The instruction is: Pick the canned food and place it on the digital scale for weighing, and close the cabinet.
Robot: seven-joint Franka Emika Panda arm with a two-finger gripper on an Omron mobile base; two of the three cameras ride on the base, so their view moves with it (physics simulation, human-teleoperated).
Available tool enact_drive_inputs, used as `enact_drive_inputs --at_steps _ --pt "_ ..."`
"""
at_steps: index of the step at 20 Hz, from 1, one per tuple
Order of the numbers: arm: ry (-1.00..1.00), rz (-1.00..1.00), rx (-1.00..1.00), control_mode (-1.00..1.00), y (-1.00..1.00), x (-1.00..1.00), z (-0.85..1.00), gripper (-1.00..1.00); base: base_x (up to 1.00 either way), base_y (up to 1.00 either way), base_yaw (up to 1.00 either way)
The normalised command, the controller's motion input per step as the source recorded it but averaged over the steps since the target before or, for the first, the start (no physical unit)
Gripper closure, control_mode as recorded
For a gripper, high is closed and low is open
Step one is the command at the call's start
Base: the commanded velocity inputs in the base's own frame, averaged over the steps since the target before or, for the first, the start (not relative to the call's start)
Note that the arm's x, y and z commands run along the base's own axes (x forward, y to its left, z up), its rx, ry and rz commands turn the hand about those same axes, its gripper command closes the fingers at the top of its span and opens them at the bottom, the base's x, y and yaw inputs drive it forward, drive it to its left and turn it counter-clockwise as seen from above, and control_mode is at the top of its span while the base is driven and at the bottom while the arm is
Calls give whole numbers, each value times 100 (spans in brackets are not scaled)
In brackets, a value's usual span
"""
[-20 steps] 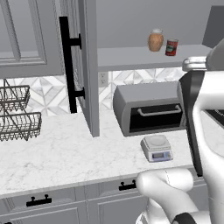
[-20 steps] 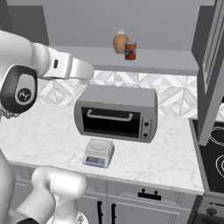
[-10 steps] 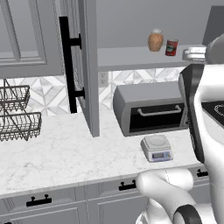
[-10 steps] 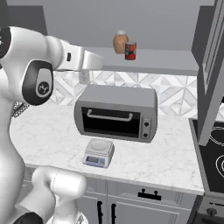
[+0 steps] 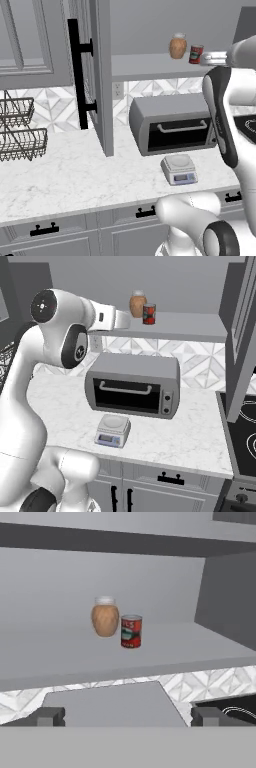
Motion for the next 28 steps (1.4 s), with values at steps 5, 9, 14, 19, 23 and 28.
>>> enact_drive_inputs --at_steps 5,9,14,19,23,28 --pt "3 14 0 -100 0 64 0 -100 0 0 0" --pt "0 5 0 -100 0 50 13 -100 0 0 0" --pt "0 0 0 -100 0 52 27 -100 0 0 0" --pt "4 0 0 -100 -3 60 15 -100 0 0 0" --pt "6 1 0 -100 -16 58 6 -100 0 0 0" --pt "2 2 1 -100 -27 45 7 -100 0 0 0"
